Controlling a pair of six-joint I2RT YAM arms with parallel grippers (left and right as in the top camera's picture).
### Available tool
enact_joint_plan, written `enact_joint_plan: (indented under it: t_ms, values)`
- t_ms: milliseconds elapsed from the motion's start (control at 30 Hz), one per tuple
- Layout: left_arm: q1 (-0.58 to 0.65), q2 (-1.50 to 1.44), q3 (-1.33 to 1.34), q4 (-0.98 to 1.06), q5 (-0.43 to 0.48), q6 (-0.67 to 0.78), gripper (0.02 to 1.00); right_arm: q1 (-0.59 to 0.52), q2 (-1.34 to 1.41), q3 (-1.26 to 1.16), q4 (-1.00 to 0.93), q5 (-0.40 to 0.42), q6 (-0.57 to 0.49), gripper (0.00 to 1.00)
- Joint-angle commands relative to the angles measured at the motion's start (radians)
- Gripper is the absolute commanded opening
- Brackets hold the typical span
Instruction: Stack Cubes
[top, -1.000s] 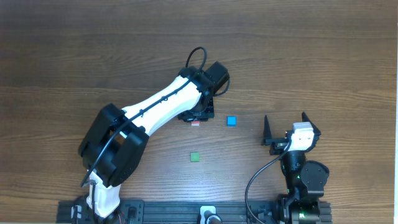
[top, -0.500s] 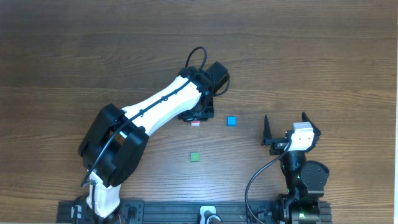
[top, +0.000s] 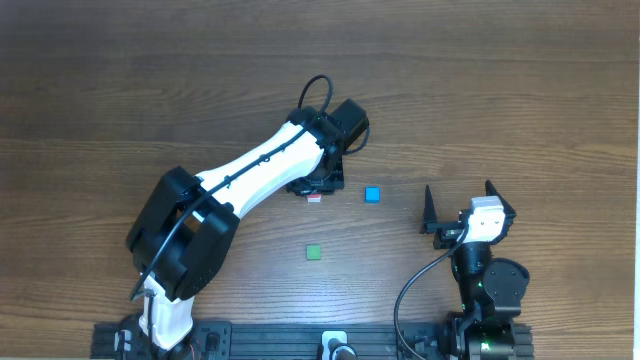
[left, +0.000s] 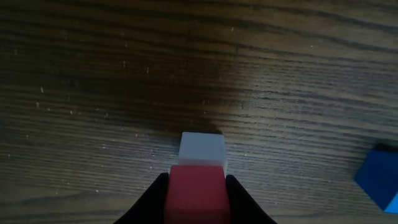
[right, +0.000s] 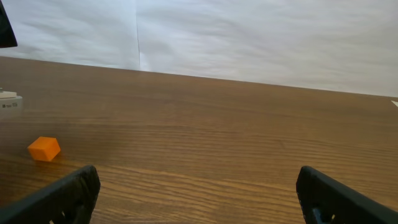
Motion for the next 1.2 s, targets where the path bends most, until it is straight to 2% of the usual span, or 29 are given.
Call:
enact_joint_plan:
  t_ms: [33, 467, 500, 667, 733, 1033, 1200]
  values:
    - [-0.001, 0.023, 0.004, 0.003, -0.018, -0.018, 0.049, -0.006, -0.009, -0.006, -0.002, 0.002, -0.002, 0.993]
    - [-0.001, 0.036, 0.004, 0.01, -0.011, -0.018, 0.082, -0.006, -0.009, -0.006, -0.002, 0.002, -0.002, 0.993]
    - [-0.001, 0.036, 0.004, 0.01, -0.011, -0.018, 0.104, -0.006, -0.009, -0.006, -0.002, 0.002, -0.002, 0.993]
    - [-0.001, 0.036, 0.004, 0.01, -0.012, -0.018, 0.356, -0.006, -0.009, -0.006, -0.002, 0.002, -0.002, 0.991]
    - [-0.001, 0.036, 0.004, 0.01, -0.012, -0.018, 0.417, -0.006, -0.009, -0.006, -0.002, 0.002, -0.002, 0.991]
    - [-0.001, 0.035, 0.004, 0.011, -0.013, -0.018, 0.529, -0.006, -0.009, -0.006, -0.002, 0.002, -0.002, 0.991]
    - [0.002, 0.006, 0.012, 0.039, -0.037, -0.017, 0.634, -0.006, -0.009, -0.006, -0.002, 0.002, -0.002, 0.991]
